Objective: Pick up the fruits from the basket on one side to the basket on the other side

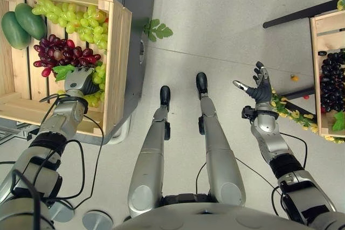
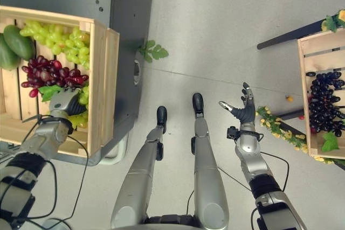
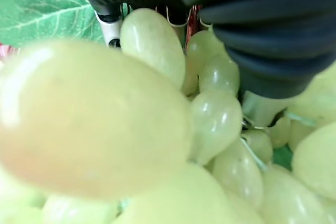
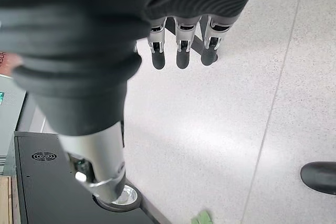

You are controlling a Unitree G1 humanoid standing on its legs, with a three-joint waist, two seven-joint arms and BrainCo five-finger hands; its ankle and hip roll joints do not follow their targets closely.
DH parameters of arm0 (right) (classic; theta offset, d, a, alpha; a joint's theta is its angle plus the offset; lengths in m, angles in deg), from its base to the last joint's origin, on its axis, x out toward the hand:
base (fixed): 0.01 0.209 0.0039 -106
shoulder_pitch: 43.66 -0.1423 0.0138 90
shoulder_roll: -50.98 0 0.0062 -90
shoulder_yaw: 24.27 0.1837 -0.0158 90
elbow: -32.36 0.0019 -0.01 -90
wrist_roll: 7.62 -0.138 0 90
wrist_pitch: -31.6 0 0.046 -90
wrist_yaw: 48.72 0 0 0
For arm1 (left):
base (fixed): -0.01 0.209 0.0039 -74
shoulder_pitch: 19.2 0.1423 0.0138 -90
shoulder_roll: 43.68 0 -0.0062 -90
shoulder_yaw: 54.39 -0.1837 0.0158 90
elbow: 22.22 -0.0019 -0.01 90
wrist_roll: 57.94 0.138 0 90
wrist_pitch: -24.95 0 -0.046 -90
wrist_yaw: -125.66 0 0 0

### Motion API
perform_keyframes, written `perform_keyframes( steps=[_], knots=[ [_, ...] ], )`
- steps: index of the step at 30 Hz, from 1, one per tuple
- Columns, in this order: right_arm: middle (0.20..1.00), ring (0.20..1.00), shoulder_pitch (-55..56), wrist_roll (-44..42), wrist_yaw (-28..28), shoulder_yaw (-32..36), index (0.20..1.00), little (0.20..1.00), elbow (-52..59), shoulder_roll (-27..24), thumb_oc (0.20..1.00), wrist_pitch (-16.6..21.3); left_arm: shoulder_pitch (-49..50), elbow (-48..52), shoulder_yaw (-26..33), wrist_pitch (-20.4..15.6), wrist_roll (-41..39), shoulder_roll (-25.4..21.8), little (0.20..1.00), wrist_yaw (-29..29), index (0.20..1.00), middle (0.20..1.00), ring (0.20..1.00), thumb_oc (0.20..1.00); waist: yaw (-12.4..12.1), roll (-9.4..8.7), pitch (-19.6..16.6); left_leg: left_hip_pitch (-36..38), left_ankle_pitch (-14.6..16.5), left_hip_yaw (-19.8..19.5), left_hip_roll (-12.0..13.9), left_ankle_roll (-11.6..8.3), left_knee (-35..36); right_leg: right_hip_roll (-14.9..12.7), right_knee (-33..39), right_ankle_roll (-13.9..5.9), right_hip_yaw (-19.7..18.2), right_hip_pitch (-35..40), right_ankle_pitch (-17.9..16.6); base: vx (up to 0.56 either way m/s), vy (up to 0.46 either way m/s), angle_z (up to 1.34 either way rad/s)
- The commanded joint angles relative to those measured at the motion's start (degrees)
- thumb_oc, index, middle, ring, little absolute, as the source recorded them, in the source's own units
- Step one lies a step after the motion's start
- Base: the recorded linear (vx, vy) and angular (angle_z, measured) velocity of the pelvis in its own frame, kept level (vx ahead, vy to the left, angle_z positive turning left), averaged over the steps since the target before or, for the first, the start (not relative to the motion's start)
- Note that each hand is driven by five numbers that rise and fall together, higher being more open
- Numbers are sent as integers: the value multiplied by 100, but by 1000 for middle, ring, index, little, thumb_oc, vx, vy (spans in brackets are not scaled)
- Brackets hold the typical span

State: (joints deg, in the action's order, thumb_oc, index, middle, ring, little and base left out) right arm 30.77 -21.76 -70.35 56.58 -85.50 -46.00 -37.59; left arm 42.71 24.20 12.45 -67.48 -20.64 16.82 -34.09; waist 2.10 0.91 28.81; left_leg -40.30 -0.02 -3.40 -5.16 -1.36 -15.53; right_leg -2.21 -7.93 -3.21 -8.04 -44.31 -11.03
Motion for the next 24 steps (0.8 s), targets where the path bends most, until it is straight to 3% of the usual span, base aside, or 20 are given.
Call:
perform_keyframes(
  steps=[1,7,11,15,24],
  knots=[
    [1000,1000,278,-34,38,246,1000,1000,393,-194,1000,96,779,91,422,-30,-287,174,200,-148,200,200,200,200,-105,120,98,278,140,-189,-219,123,51,146,-34,-277,400,501,248,41,-47,2],
    [1000,1000,393,37,271,53,1000,1000,329,-151,1000,9,707,-73,867,-57,-738,103,200,104,200,200,200,200,-171,22,62,1058,178,-242,-144,82,224,95,43,-246,448,1289,317,44,-59,9],
    [1000,1000,452,-3,445,-53,1000,1000,257,-129,1000,2,867,-115,1165,-156,-988,28,200,311,200,200,200,200,-251,-22,-229,1433,75,-314,-136,28,506,-3,333,-252,493,1705,247,77,-52,1],
    [1000,1000,588,-25,704,-123,1000,1000,78,-148,1000,-55,1476,637,1779,-376,-1341,242,200,611,200,200,200,200,-430,-19,-602,1851,57,-417,-98,4,691,-21,551,-252,557,2191,263,113,-21,12],
    [1000,1000,911,5,1212,-283,1000,1000,70,-205,1000,-123,2112,1364,2401,-728,-1633,585,200,778,200,200,200,200,-496,-75,-1170,2462,150,-578,-7,-13,858,7,756,-210,582,2798,392,97,-9,6]
  ],
)
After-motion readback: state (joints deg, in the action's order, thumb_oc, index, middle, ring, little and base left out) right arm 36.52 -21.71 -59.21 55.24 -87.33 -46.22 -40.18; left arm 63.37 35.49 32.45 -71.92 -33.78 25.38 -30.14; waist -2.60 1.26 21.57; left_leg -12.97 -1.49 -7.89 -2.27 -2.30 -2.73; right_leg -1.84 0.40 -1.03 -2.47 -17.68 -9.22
